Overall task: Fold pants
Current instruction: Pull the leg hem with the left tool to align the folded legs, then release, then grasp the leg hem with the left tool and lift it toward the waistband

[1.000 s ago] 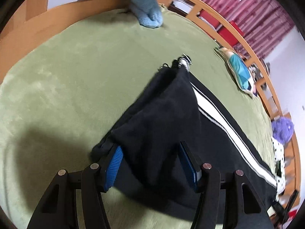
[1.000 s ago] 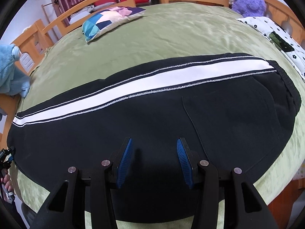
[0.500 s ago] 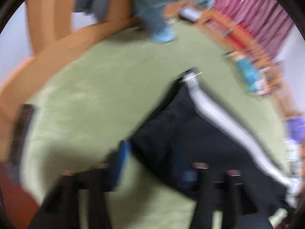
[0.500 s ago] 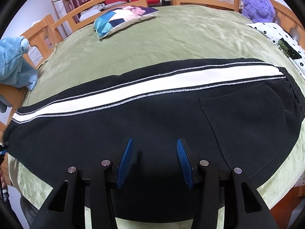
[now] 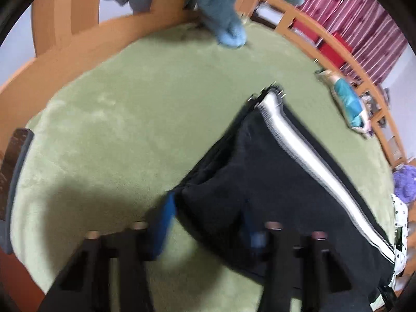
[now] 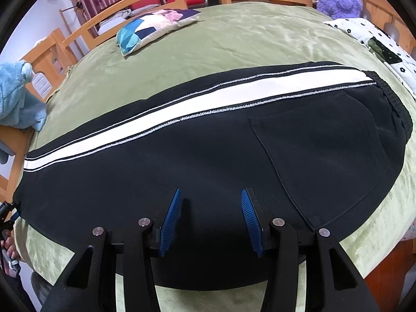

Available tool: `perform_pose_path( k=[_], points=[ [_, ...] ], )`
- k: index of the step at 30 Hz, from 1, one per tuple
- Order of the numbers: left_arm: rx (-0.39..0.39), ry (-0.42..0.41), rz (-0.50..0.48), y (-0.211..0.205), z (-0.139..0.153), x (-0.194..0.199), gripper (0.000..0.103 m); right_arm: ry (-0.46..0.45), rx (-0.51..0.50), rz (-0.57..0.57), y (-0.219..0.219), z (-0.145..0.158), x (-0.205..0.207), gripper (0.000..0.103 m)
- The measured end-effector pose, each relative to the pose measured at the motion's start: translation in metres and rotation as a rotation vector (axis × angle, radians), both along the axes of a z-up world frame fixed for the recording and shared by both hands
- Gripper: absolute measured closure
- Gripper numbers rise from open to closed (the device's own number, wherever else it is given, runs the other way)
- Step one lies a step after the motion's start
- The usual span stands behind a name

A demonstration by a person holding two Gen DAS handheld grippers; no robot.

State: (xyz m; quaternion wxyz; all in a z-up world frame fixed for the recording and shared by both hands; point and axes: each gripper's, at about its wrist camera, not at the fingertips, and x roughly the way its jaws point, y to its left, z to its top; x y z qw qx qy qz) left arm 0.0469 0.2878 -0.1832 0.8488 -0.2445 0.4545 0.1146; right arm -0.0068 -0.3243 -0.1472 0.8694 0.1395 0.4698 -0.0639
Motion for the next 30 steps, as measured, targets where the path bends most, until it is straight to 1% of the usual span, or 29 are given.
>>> perform_pose_path(
  k=[2, 4, 5, 6, 7, 8, 9, 11, 13, 16, 19, 21, 24, 28, 30],
  points=[
    [-0.027, -0.008, 0.004, 0.006, -0.004, -0.001, 0.080, 0.009, 0.002, -0.004, 0.001, -0.002, 0.001, 0.055],
    [-0.022, -0.014, -0.005, 0.007, -0.002, -0.005, 0.079, 0.010, -0.006, -0.006, 0.001, -0.001, 0.000, 0.055],
    [-0.011, -0.009, -0.009, 0.005, -0.002, -0.006, 0.077, 0.008, -0.012, -0.010, 0.000, -0.001, -0.001, 0.055],
    [-0.002, -0.002, -0.006, 0.003, -0.002, -0.007, 0.069, 0.006, -0.013, -0.014, -0.002, 0.000, -0.002, 0.055],
    [-0.001, 0.010, -0.005, 0.003, -0.003, -0.007, 0.066, 0.006, -0.007, -0.017, -0.004, -0.001, -0.003, 0.055],
    [-0.011, 0.030, -0.010, 0.002, -0.005, -0.007, 0.063, 0.005, 0.000, -0.018, -0.006, -0.001, -0.003, 0.055],
    [-0.042, 0.034, -0.024, 0.000, -0.005, -0.008, 0.064, 0.006, 0.003, -0.018, -0.007, -0.001, -0.003, 0.055],
    [-0.101, 0.016, -0.039, -0.005, -0.003, -0.013, 0.063, 0.004, 0.003, -0.020, -0.007, 0.000, -0.004, 0.055],
    [-0.108, 0.019, -0.044, -0.010, -0.003, -0.017, 0.061, -0.002, 0.008, -0.020, -0.007, 0.001, -0.007, 0.055],
    [-0.145, 0.014, -0.052, -0.015, -0.004, -0.023, 0.060, -0.004, 0.013, -0.019, -0.007, 0.002, -0.009, 0.055],
    [-0.184, 0.019, -0.049, -0.016, -0.007, -0.027, 0.055, -0.010, 0.012, -0.017, -0.005, 0.004, -0.012, 0.055],
    [-0.201, 0.010, -0.050, -0.016, -0.009, -0.030, 0.049, -0.012, 0.011, -0.015, -0.003, 0.005, -0.014, 0.055],
    [-0.166, 0.032, -0.061, -0.018, -0.016, -0.032, 0.049, -0.008, 0.009, -0.012, 0.000, 0.004, -0.016, 0.055],
    [-0.178, 0.026, -0.060, -0.015, -0.014, -0.035, 0.049, 0.009, -0.022, -0.015, 0.000, -0.001, -0.022, 0.055],
    [-0.204, 0.016, -0.056, -0.010, -0.010, -0.034, 0.048, 0.015, -0.030, -0.030, -0.003, -0.002, -0.027, 0.055]
  ],
)
